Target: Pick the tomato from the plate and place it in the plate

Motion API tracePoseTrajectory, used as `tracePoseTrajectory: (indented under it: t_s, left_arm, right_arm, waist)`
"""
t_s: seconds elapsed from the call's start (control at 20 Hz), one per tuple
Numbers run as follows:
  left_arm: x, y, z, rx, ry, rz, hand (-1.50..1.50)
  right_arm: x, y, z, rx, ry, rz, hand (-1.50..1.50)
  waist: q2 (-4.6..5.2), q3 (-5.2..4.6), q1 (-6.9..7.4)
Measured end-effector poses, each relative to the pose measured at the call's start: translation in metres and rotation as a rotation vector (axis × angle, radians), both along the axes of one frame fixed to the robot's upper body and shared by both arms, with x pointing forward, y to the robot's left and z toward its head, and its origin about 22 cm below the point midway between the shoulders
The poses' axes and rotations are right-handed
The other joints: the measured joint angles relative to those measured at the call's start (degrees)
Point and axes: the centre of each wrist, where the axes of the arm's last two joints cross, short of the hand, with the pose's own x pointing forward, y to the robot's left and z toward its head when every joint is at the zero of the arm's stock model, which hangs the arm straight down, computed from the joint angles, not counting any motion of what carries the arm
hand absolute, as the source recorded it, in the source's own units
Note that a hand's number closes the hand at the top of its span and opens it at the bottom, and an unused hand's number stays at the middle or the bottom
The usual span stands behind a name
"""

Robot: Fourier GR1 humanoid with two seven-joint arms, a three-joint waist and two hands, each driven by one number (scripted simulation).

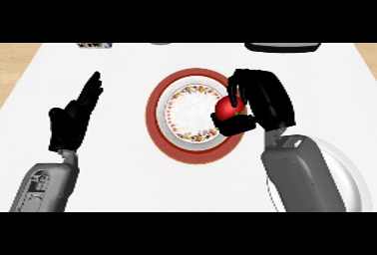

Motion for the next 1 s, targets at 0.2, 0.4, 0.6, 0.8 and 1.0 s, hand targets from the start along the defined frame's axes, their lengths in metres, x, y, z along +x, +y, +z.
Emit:
tracePoseTrajectory:
  t_s: [0.2,0.4,0.6,0.8,1.0]
  left_arm:
    - [-0.001,-0.001,-0.001,-0.004,0.004,-0.009,0.00]
    - [0.000,-0.007,-0.003,-0.008,0.005,-0.014,0.00]
    - [0.001,-0.008,-0.007,-0.003,0.003,-0.022,0.00]
    - [0.004,-0.012,-0.003,-0.007,-0.003,-0.036,0.00]
    - [0.005,-0.011,-0.002,-0.007,0.001,-0.041,0.00]
  right_arm:
    - [0.017,0.033,-0.015,-0.068,0.038,0.005,1.50]
    - [0.032,0.060,-0.036,-0.184,0.076,-0.012,1.50]
    - [0.047,0.067,-0.058,-0.157,0.172,-0.056,-1.50]
    - [0.053,0.071,-0.082,-0.089,0.242,-0.071,-1.50]
    - [0.056,0.076,-0.094,-0.019,0.265,-0.059,-1.50]
  waist:
    - [0.03,0.00,0.26]
    - [0.17,0.00,0.69]
    - [0.34,0.01,1.17]
    - [0.46,0.04,1.76]
    - [0.47,0.05,2.01]
